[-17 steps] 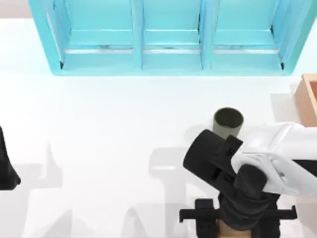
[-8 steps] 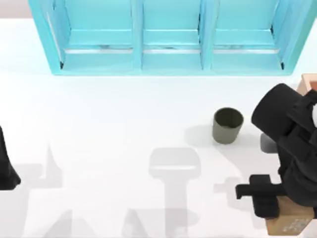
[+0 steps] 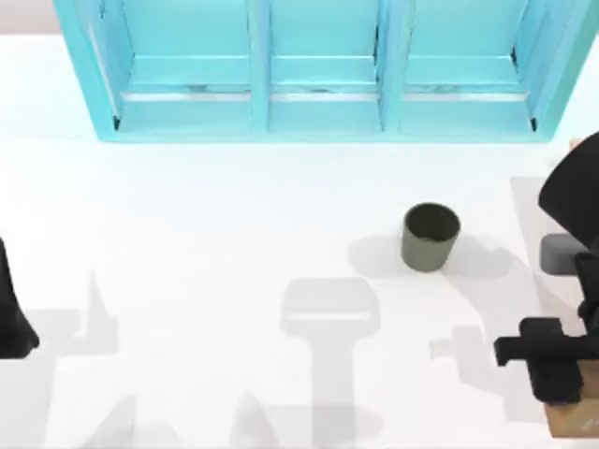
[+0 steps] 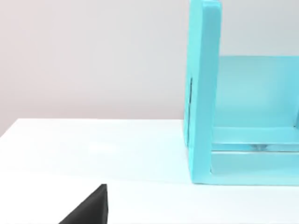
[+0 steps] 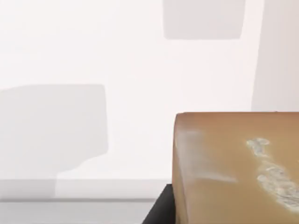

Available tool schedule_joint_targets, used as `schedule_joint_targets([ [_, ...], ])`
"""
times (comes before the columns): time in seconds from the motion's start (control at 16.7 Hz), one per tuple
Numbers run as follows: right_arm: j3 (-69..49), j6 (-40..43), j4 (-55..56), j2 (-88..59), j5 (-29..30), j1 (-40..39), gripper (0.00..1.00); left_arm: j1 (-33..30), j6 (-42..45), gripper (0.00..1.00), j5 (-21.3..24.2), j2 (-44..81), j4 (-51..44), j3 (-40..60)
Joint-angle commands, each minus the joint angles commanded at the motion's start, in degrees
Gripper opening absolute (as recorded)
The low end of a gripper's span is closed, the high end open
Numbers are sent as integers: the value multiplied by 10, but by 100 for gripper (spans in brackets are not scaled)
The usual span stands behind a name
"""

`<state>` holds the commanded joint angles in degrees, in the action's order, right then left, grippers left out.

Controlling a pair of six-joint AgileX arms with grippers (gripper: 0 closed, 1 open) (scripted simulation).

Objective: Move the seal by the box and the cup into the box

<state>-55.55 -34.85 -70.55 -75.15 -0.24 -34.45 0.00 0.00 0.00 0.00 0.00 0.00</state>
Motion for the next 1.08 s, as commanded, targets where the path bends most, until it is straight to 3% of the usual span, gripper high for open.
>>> schedule_joint_targets([
  [0.3,-64,21,-20,-61,0,22,0,0,0,100,0,0,0,0],
  [0.84,-443,129,-99,-350,4,136,0,0,0,100,0,0,0,0],
  [1.08,-559,173,-116,-440,4,180,0,0,0,100,0,0,0,0],
])
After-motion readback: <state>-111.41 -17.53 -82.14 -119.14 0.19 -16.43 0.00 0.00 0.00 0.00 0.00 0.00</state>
